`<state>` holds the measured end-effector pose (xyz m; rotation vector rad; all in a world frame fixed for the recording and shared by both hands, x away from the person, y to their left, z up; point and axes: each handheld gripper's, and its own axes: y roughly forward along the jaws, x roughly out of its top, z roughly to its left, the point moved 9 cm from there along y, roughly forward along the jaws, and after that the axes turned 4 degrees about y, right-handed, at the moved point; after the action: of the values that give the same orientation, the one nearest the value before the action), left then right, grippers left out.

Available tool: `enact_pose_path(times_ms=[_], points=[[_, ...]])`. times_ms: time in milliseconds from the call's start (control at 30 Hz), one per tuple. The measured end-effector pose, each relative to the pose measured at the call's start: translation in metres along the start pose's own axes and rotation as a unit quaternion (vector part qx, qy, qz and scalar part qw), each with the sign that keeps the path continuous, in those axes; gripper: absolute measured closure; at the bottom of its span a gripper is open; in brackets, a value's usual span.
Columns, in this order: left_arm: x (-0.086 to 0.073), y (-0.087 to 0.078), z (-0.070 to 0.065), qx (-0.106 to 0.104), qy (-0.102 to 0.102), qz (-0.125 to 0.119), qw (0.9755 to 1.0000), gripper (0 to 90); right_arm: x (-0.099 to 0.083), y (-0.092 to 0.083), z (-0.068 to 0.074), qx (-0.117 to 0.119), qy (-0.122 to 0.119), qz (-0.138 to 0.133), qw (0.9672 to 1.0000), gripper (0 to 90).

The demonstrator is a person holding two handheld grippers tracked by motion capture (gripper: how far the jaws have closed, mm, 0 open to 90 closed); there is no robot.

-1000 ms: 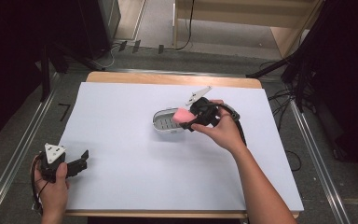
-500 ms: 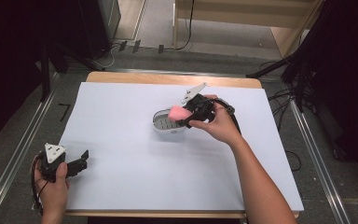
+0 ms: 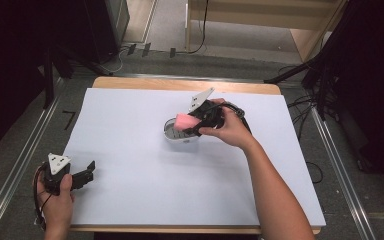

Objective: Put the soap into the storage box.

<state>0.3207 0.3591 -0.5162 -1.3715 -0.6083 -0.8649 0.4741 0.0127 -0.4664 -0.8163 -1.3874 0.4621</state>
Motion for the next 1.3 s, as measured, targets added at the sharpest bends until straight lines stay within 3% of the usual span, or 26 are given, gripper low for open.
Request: enact_pose_path(times_ms=[167,667,833,1100,1167,1267,1300], points=[[0.000,0.000,0.000,0.000,-0.001,0.000,1.0000,13.6,-0.001,0.010,-0.001,0.014,-0.030,0.022,0.9992,38.8],[0.000,0.000,0.000,-0.002,-0.002,0.001,1.0000,13.5,0.000,0.019,-0.001,0.030,-0.017,0.019,0.9992,38.6],[0.000,0.001,0.000,-0.001,-0.001,0.002,1.0000,13.5,0.007,0.006,-0.005,0.031,0.038,-0.018,0.9986,35.2],[0.000,0.001,0.000,-0.001,0.001,0.002,1.0000,13.5,0.000,-0.008,-0.010,0.010,0.091,-0.033,0.9953,34.8],[0.000,0.001,0.000,-0.001,0.001,0.002,1.0000,13.5,-0.009,-0.013,-0.013,-0.001,0.113,-0.033,0.9931,31.0],[0.000,0.001,0.000,-0.001,0.001,0.002,1.0000,13.5,-0.014,-0.016,-0.014,-0.012,0.127,-0.039,0.9911,29.5],[0.000,0.001,0.000,-0.001,0.001,0.002,1.0000,13.5,-0.019,-0.020,-0.015,-0.020,0.143,-0.042,0.9885,26.5]])
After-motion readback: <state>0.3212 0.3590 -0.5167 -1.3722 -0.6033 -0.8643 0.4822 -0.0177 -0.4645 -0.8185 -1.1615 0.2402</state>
